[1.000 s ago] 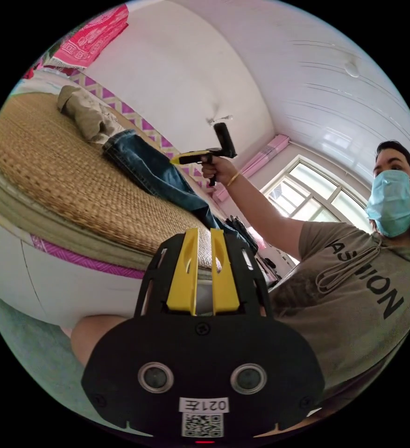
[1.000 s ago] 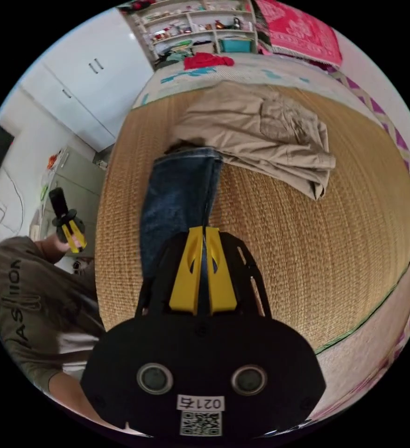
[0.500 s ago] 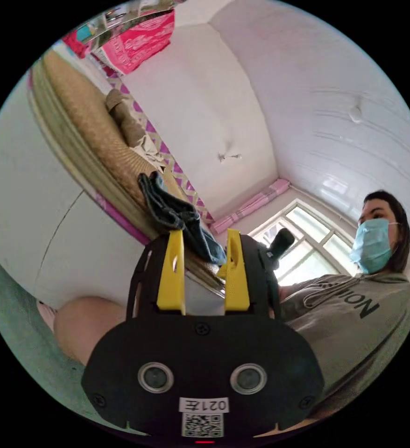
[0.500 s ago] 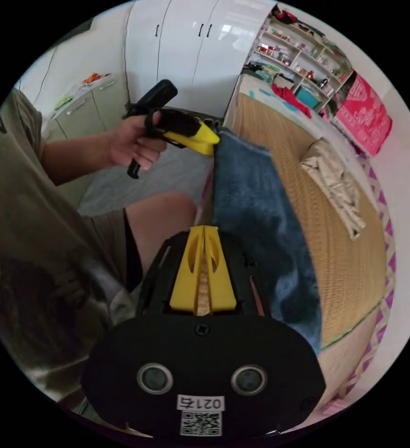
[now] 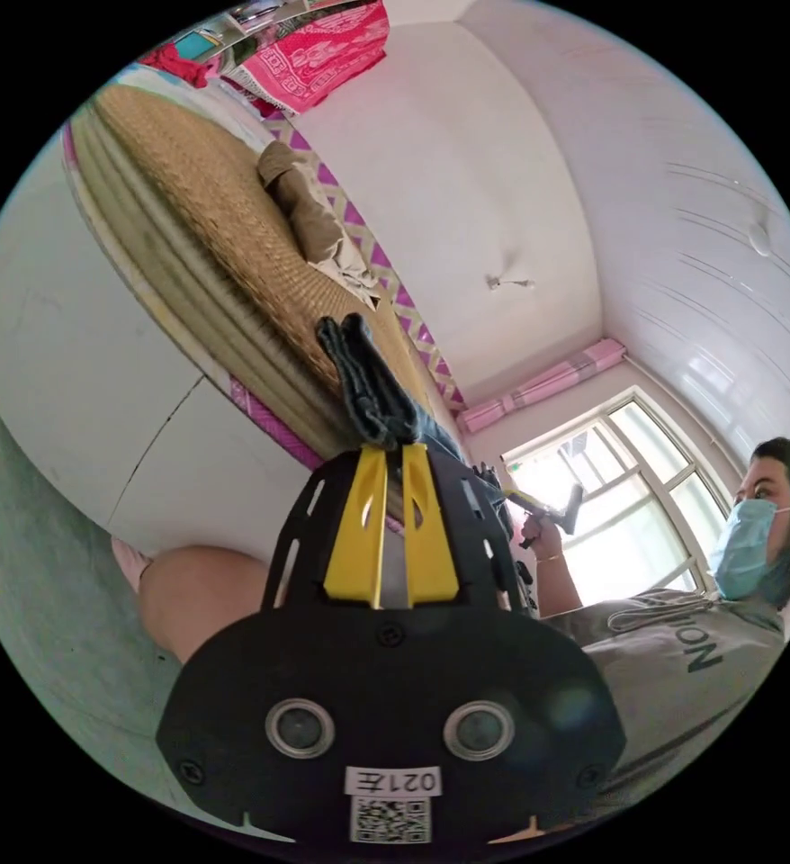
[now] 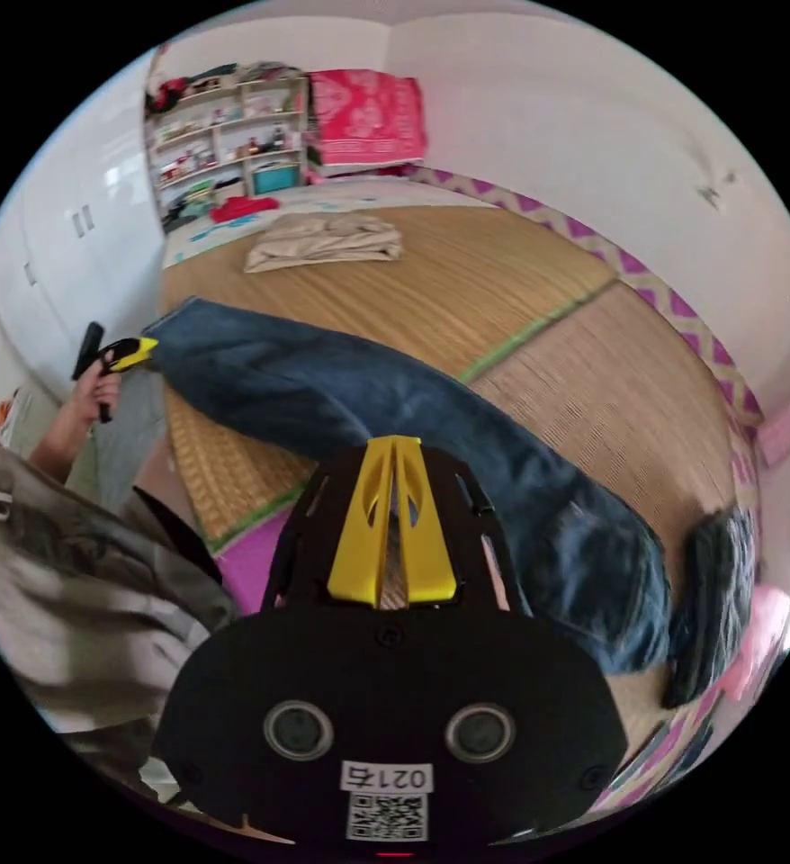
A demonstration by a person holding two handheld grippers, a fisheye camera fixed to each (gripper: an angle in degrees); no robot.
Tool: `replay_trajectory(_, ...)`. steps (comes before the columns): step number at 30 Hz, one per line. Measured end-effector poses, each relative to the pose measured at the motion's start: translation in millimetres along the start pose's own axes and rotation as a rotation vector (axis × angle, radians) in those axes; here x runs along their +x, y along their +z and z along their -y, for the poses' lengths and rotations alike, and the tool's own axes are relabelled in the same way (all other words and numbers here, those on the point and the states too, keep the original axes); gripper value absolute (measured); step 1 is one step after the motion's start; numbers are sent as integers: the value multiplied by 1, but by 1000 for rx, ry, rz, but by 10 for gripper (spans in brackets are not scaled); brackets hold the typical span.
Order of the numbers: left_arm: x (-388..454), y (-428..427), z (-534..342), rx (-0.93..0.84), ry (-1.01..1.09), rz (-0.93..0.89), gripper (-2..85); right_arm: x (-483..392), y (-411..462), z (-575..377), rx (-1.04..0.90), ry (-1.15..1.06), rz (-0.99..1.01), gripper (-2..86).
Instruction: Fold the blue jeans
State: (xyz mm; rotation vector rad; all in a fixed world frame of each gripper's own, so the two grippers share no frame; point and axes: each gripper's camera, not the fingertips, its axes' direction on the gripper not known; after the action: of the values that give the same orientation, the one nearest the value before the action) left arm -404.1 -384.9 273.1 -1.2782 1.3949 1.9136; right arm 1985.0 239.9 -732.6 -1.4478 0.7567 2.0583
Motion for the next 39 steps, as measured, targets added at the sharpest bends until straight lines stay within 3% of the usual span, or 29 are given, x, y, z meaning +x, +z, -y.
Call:
replay_trajectory(4, 9, 5, 48, -33, 46, -26, -7, 71, -46, -127, -15, 126, -77, -9)
replay_trajectory(11, 14, 80, 199, -228, 243, 51, -9, 105, -68, -309, 41, 94, 44, 0)
replay_trajectory(13, -13, 104, 220, -281, 225, 55, -9, 98, -42, -347, -40, 85, 117, 0)
replay_trajectory(14, -49, 121, 227, -323, 118, 35, -9, 86, -22, -373, -102, 69, 143, -1)
replay_trajectory(17, -119, 144, 216, -332, -102, -19, -9, 54, -17, -441, -23, 117, 96, -4)
replay_trajectory(25, -119, 93, 148, -235, -116, 18, -9, -30, -16, -590, 18, 151, 124, -5)
replay_trajectory(29, -68, 94, 161, -159, -34, 13, -9, -92, -10, -666, 17, 160, 142, -5)
replay_trajectory(36, 148, 197, 289, -221, 503, 71, -9, -210, 5, -806, 18, 204, 233, -6)
replay_trajectory(39, 135, 189, 298, -229, 520, 92, -9, -281, 8, -866, 18, 193, 204, -6)
